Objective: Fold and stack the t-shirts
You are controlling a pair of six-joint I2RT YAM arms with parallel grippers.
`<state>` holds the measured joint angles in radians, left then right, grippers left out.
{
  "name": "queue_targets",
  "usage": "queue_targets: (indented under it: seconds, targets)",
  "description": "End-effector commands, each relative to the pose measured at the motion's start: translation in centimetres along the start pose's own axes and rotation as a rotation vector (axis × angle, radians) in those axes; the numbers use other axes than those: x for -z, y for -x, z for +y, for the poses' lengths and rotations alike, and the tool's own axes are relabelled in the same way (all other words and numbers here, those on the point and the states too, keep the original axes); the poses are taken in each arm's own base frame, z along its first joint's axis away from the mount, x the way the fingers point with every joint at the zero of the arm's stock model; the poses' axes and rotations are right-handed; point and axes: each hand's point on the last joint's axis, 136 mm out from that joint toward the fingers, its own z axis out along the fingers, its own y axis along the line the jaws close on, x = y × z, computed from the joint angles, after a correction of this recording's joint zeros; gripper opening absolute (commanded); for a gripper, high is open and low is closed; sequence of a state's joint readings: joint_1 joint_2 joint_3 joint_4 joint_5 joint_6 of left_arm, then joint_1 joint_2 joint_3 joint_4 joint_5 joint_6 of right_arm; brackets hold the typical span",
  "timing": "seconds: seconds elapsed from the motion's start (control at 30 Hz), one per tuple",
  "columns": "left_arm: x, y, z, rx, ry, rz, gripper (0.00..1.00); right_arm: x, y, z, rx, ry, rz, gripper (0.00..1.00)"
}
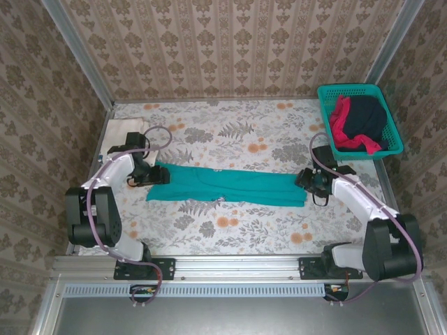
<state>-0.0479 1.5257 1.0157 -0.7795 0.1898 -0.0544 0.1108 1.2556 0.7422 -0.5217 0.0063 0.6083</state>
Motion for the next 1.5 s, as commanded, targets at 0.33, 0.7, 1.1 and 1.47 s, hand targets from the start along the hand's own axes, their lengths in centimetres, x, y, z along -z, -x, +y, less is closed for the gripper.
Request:
queue_targets:
  seconds: [0.33,0.7,1.1,1.47]
  targets:
    - [-0.5,4.8,-7.2,0.04,-0.121,-0.169,0.94,-2.8,0.2,10.2,0.165,0.113,-0.001,0.66]
    - [-7.7,4.0,-5.6,0.185,-0.12,-0.043,0.93,-7.3,-1.6,7.8,0.146,-0.041,0.076,0.62]
    - [-12.7,16.7,-6.7,0.068,-0.103,-0.04,0.97,-6.2,-8.5,5.2,0.161,-0.018,0.205,0.62]
    - [-14.7,24.1,-9.6,0.039,-0.176,-0.077,1.0,-2.6,-12.4,12.9,0.332,0.162,0.217,0.62]
